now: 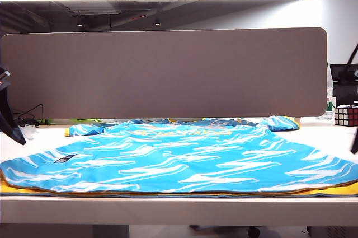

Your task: Fold the bottom side of the soccer jersey horizontally towards the center, about one-third of the way, then fold the sleeve back towards the center, creating a straight line along the edge of the the soccer jersey, and finally fold the bottom of the soccer jersey up towards the top, creating a neat rectangle.

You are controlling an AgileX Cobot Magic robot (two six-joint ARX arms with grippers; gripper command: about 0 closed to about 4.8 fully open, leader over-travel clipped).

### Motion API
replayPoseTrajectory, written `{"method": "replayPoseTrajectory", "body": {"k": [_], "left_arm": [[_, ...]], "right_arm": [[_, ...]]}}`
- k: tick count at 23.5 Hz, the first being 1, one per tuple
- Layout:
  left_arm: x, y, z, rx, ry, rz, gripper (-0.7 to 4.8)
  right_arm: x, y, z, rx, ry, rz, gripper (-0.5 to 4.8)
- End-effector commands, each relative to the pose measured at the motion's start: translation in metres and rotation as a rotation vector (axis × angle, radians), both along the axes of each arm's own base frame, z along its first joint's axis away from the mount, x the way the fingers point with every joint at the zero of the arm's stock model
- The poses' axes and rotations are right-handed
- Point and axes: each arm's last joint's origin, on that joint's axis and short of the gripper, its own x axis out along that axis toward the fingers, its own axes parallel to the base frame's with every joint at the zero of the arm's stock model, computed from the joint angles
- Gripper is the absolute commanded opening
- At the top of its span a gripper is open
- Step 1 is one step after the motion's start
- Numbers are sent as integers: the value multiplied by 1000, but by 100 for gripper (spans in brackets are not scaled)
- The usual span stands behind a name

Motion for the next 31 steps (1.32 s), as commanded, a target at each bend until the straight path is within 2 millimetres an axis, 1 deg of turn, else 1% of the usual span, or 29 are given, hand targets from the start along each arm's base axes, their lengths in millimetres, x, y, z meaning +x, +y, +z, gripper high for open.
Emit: {"method": "replayPoseTrajectory", "body": {"k": [1, 2, 3, 4, 6, 8, 10, 11, 12, 13, 14, 15, 18, 19, 21, 24, 26, 28, 29, 31], "left_arm": [[3, -7, -8, 10, 29, -37, 355], [4, -9, -11, 9, 39, -48, 355], [5, -16, -16, 8, 60, -77, 355], [7, -23, -21, 8, 70, -105, 355], [9, -31, -27, 11, 82, -135, 355], [11, -44, -33, 24, 86, -184, 355], [12, -49, -35, 24, 81, -200, 354], [13, -50, -35, 31, 70, -201, 342], [13, -51, -35, 30, 67, -201, 335], [14, -51, -35, 27, 65, -193, 329], [14, -51, -35, 30, 60, -192, 303], [15, -51, -34, 34, 53, -190, 236], [17, -51, -33, 40, 23, -194, 51], [18, -51, -33, 37, 13, -196, 6], [19, -51, -32, 36, 3, -194, -5], [16, -46, -29, 41, 24, -176, -5], [11, -44, -22, 57, 23, -186, -5], [-4, -41, 7, 123, -22, -163, -5], [-9, -41, 16, 123, -47, -162, -5], [-38, -41, 54, 124, -134, -162, -5]], "right_arm": [[3, 1, -10, 26, 37, 13, 328], [4, 2, -12, 43, 39, 17, 328], [5, 4, -16, 79, 41, 32, 328], [6, 5, -19, 85, 48, 32, 328], [7, 10, -22, 85, 55, 52, 328], [8, 17, -25, 83, 56, 80, 327], [9, 20, -25, 86, 55, 77, 324], [11, 25, -26, 84, 47, 76, 322], [12, 27, -26, 85, 41, 79, 307], [13, 32, -26, 87, 27, 87, 241], [14, 34, -26, 87, 20, 96, 205], [15, 37, -25, 87, 13, 104, 165], [17, 44, -25, 90, -6, 118, 76], [17, 45, -25, 91, -9, 119, 52], [17, 48, -24, 92, -14, 128, -11], [14, 49, -22, 93, 6, 132, -9], [10, 49, -17, 90, 8, 144, -9], [-4, 49, 7, 86, -26, 154, -9], [-10, 48, 15, 85, -39, 154, -9], [-33, 48, 40, 85, -61, 159, -9]]}}
